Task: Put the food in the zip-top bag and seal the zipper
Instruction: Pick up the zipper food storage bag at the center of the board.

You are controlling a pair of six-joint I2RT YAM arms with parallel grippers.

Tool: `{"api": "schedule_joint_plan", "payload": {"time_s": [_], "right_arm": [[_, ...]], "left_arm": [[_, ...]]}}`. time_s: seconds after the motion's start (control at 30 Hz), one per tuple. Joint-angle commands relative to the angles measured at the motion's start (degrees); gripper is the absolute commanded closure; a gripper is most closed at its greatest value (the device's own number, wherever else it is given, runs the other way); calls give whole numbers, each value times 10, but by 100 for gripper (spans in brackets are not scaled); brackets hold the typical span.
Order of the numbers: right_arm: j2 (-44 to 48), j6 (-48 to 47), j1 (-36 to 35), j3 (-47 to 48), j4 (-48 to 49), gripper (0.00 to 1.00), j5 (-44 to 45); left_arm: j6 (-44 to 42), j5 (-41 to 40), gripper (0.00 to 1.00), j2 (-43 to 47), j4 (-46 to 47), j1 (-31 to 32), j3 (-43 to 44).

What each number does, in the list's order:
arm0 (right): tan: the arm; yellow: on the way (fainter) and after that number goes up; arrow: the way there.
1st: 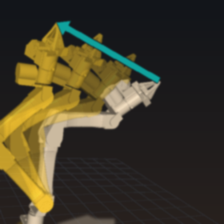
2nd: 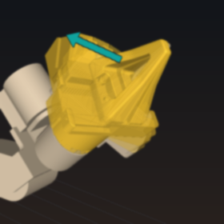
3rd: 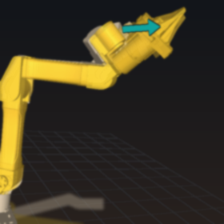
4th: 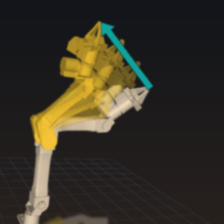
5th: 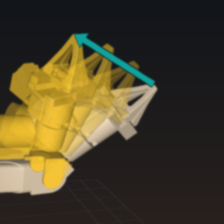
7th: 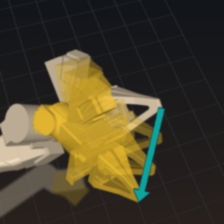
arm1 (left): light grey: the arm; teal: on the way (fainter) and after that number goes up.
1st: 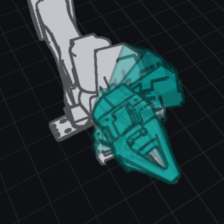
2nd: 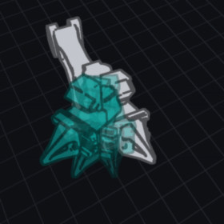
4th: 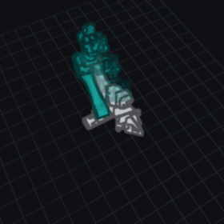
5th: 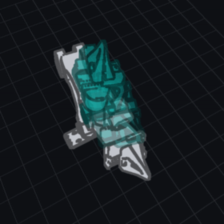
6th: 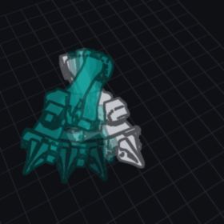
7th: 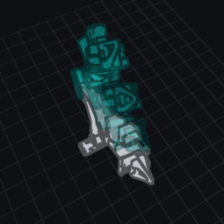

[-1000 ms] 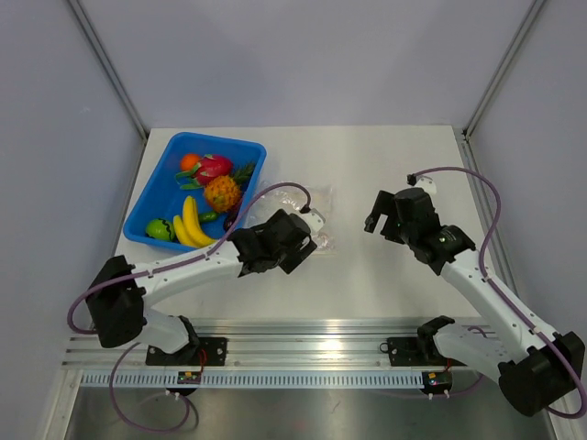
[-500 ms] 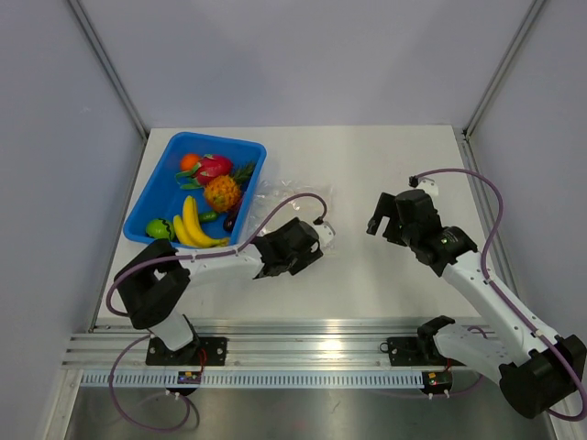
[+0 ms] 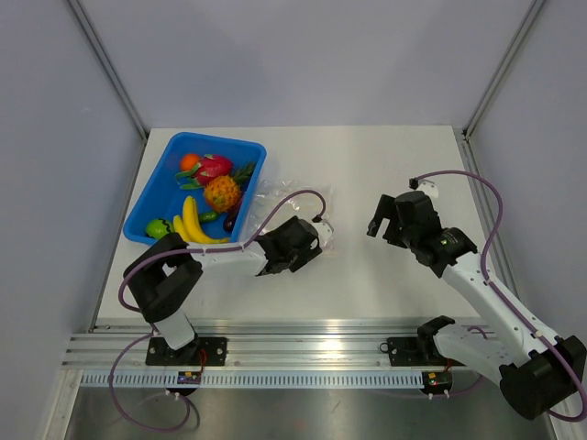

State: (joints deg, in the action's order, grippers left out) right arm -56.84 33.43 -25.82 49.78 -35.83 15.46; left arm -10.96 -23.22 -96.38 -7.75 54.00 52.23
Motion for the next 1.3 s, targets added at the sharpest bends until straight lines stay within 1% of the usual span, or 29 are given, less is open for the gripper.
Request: {"api": "schedule_joint_plan", "payload": {"time_s": [0.0,0.2,0.23,0.27,0.3,0.33,0.37,0.47,0.5,0.57,0.67,0.83,0.87,0.9,0.93,0.97,1.03,1.1,1.13,1.23,1.27], "right_arm": [[8,7,0,0,8,0,4],[1,7,-1,4,9,0,-3],[1,7,0,4,8,1,-4],[2,8,0,5,9,0,-5],[2,5,0,7,8,1,-6],[3,4,-1,8,7,1,-8],[4,3,0,8,8,0,-8],[7,1,-1,5,7,1,-12],[7,2,0,3,7,0,-15],[9,6,0,-3,8,1,-17],[13,9,0,-11,8,1,-22],[23,11,-1,-15,2,0,-27],[24,12,-1,-17,1,1,-26],[27,12,-1,-18,1,0,-28],[31,12,0,-20,1,0,-28],[33,13,0,-23,2,1,-28],[35,16,-1,-28,8,0,-29],[31,16,-1,-31,12,1,-34],[29,17,0,-31,13,1,-37],[23,16,-1,-31,16,1,-43],[21,16,-1,-32,17,1,-43]], "left_arm": [[-1,-16,26,5,30,-1,-1],[-2,-31,27,-13,19,-1,9],[-2,-33,29,-15,19,-1,10],[-3,-38,34,-20,20,-2,13],[-3,-41,36,-22,23,-3,16],[-2,-41,42,-23,22,-4,18],[-1,-42,58,-23,22,-6,20],[5,-45,84,-17,18,-9,31],[7,-46,88,-14,10,-10,42],[11,-46,100,-12,2,-15,52],[19,-47,100,0,-17,-18,72],[8,-50,100,33,-31,-18,69],[4,-47,97,37,-34,-18,61],[1,-41,91,42,-31,-18,53],[-7,-37,65,47,-25,-18,42],[-12,-22,48,63,-18,-17,17],[-27,-9,9,77,2,-17,-4],[-42,2,4,88,25,-16,-32],[-64,9,4,90,32,-16,-41],[-113,13,8,83,57,-14,-70],[-119,20,12,81,60,-14,-71]]}}
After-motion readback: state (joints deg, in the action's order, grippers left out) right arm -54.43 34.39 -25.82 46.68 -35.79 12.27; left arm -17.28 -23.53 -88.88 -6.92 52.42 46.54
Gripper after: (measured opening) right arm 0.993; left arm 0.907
